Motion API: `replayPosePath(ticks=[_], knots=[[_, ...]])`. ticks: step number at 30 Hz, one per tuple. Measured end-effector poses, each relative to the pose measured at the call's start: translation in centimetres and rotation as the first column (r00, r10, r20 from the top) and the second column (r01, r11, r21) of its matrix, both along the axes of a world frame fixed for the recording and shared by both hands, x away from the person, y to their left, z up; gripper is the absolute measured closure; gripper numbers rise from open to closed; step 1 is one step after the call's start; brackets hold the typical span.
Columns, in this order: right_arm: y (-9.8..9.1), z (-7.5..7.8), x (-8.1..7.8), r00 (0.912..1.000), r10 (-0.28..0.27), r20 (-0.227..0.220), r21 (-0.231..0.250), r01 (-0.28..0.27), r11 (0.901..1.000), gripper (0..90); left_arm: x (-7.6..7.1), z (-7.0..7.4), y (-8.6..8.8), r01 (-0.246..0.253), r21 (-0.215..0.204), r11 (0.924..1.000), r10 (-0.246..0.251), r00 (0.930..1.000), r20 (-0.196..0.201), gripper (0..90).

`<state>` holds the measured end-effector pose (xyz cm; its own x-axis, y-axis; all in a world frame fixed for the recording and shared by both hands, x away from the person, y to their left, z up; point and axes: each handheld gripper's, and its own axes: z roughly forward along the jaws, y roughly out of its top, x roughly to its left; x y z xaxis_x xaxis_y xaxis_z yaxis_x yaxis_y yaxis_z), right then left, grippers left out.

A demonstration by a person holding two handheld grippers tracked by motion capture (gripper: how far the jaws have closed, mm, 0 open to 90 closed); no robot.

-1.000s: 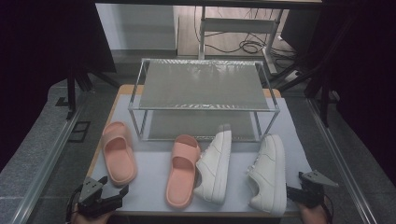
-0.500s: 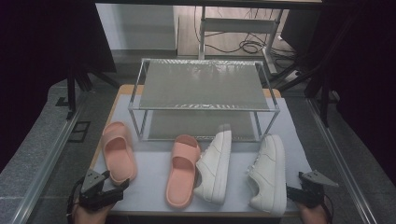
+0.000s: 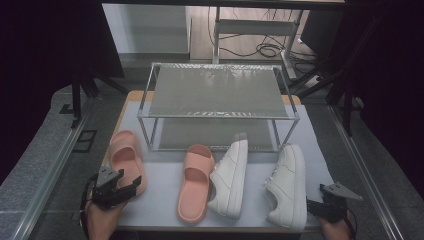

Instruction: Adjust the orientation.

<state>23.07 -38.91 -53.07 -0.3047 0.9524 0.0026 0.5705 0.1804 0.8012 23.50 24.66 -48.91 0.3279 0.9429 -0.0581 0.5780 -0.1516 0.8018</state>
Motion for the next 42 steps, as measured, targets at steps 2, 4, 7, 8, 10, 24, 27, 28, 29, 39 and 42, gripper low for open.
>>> replayPosePath(ticks=[2,4,7,8,10,24,27,28,29,39,42], knots=[[0.0,0.0,0.0,1.0,0.0,0.0,0.0,0.0,1.0,12.1,0.6,0.0,-0.1,-0.005,-0.001,1.0,0.005,1.0,-0.001,34.3],[0.0,0.0,0.0,1.0,0.001,0.0,0.001,-0.001,1.0,12.1,1.2,0.0,-0.2,-0.021,0.004,0.9998,0.021,0.9997,-0.007,37.2],[0.0,0.0,0.0,1.0,0.001,0.0,0.0,-0.001,1.0,12.1,2.1,0.0,-0.3,-0.032,0.001,0.9995,0.032,0.9994,-0.013,40.6],[0.0,0.0,0.0,1.0,0.001,0.0,0.0,-0.001,1.0,12.1,2.5,0.1,-0.3,-0.036,0.0,0.9994,0.036,0.9992,-0.017,41.9],[0.0,0.0,0.0,1.0,0.001,0.0,0.0,-0.001,1.0,12.1,3.0,0.2,-0.4,-0.04,0.0,0.9992,0.04,0.9989,-0.023,43.9],[0.0,0.0,0.0,1.0,0.001,0.0,0.0,-0.001,1.0,12.1,6.7,0.7,-0.7,-0.097,0.003,0.9953,0.096,0.9925,-0.074,57.6],[0.0,0.0,0.0,1.0,0.001,0.0,0.0,-0.001,1.0,12.1,7.4,0.8,-0.8,-0.118,0.008,0.993,0.118,0.9897,-0.08,59.2],[0.0,0.0,0.0,1.0,0.001,0.0,0.0,-0.001,1.0,12.1,7.5,0.9,-0.8,-0.125,0.013,0.9921,0.126,0.9887,-0.082,59.7],[0.0,0.0,0.0,1.0,0.001,0.0,0.0,-0.001,1.0,12.1,7.7,0.9,-0.8,-0.131,0.017,0.9912,0.132,0.9876,-0.085,60.2],[0.0,0.0,0.0,1.0,0.001,0.0,0.0,-0.001,1.0,12.1,8.3,0.7,-0.5,-0.167,0.022,0.9856,0.169,0.9819,-0.086,72.2],[0.0,0.0,0.0,1.0,0.001,0.001,0.0,-0.001,1.0,12.1,8.2,0.8,-0.3,-0.168,0.015,0.9856,0.169,0.982,-0.085,74.3]])
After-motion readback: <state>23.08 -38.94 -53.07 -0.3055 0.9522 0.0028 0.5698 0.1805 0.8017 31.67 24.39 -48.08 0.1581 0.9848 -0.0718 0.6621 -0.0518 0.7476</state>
